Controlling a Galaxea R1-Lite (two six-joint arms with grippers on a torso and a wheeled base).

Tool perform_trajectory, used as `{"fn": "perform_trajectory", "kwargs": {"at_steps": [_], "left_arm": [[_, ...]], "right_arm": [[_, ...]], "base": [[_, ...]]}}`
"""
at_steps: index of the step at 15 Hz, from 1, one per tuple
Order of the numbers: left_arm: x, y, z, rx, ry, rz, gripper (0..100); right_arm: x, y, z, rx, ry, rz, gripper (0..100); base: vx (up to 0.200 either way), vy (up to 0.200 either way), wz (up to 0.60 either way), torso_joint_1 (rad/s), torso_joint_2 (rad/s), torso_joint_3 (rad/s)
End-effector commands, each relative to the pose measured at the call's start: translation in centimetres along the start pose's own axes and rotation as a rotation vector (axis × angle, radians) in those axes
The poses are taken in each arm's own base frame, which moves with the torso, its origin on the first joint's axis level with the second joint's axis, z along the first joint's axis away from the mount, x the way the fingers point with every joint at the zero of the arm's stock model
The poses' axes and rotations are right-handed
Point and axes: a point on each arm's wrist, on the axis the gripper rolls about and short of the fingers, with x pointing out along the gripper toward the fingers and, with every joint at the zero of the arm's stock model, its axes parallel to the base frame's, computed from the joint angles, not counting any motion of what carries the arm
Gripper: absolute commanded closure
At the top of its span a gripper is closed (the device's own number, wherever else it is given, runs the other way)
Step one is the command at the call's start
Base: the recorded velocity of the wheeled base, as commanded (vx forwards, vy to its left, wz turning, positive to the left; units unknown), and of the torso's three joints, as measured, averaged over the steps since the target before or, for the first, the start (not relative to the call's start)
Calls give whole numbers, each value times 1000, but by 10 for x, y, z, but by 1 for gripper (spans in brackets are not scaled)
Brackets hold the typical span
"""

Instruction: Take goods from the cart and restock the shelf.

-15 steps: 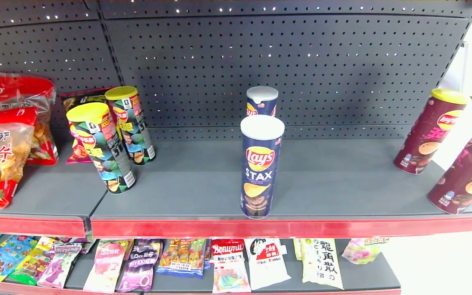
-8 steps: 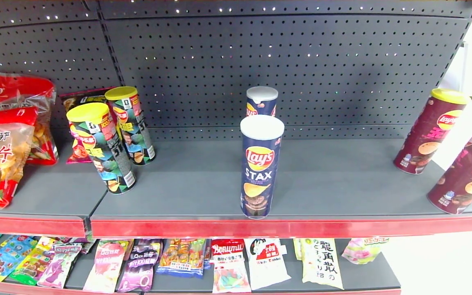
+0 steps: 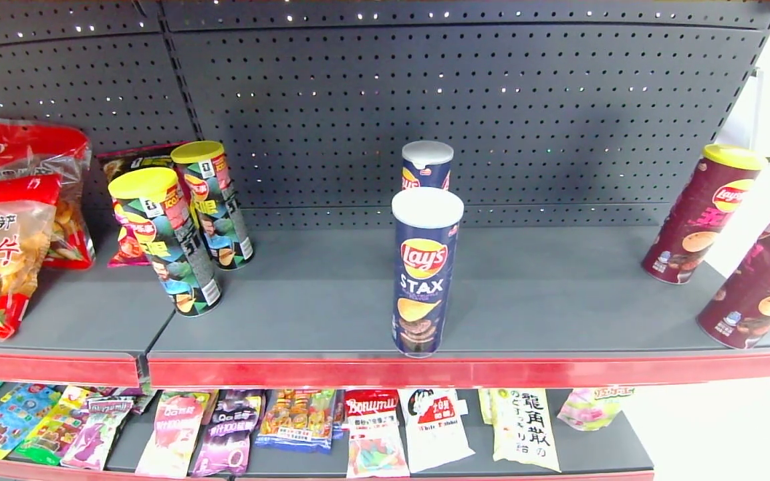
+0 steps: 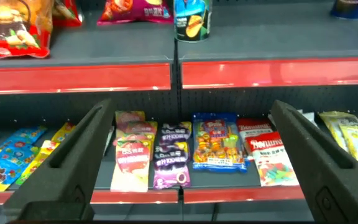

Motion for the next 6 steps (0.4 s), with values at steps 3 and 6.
{"fn": "perform_trajectory", "kwargs": {"at_steps": [3, 6], "left_arm": [[0, 0, 0, -2, 0, 0, 0], [0, 0, 0, -2, -3, 2, 0]], "right_arm": [[0, 0, 0, 18, -1, -6, 0], [0, 0, 0, 18, -1, -6, 0]], "base": [[0, 0, 0, 0, 0, 0], [0, 0, 0, 0, 0, 0]]}}
